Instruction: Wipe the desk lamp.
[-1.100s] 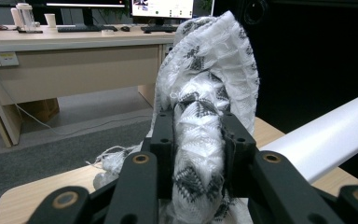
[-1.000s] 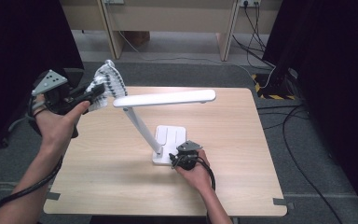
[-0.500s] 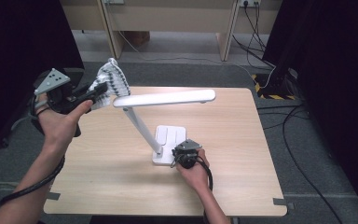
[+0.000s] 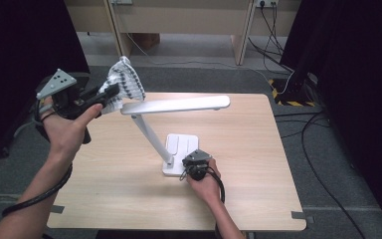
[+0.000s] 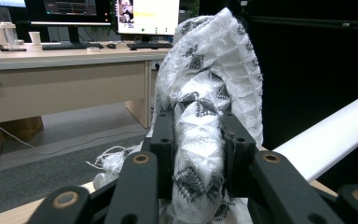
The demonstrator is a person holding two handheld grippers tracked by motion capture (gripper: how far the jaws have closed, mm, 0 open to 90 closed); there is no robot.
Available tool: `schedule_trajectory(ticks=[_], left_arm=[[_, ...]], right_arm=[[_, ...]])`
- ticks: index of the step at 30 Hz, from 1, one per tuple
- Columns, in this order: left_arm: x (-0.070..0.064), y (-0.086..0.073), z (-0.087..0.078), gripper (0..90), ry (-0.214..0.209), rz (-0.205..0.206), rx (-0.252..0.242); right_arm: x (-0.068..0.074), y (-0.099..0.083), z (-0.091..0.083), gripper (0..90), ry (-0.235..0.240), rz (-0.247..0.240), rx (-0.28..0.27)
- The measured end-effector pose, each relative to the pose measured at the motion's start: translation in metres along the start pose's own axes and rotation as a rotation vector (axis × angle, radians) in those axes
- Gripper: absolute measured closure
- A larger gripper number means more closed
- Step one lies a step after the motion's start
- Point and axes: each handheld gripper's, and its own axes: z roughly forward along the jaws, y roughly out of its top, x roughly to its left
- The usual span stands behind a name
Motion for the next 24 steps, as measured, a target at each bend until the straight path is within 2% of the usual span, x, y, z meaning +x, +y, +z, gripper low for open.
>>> schedule_trajectory(ticks=[7,15,24], left_arm=[[-0.009,-0.012,0.004,70.7,0.006,-0.013,-0.021],[-0.012,-0.026,0.006,71.0,0.006,-0.013,-0.003],[-0.022,-0.035,0.011,70.9,0.002,-0.013,-0.017]], right_arm=[[-0.001,-0.002,0.0,90.0,0.005,-0.001,-0.014],[-0.001,-0.002,0.0,90.0,0.009,0.0,-0.017],[-0.001,-0.004,0.0,90.0,0.009,0.005,-0.026]])
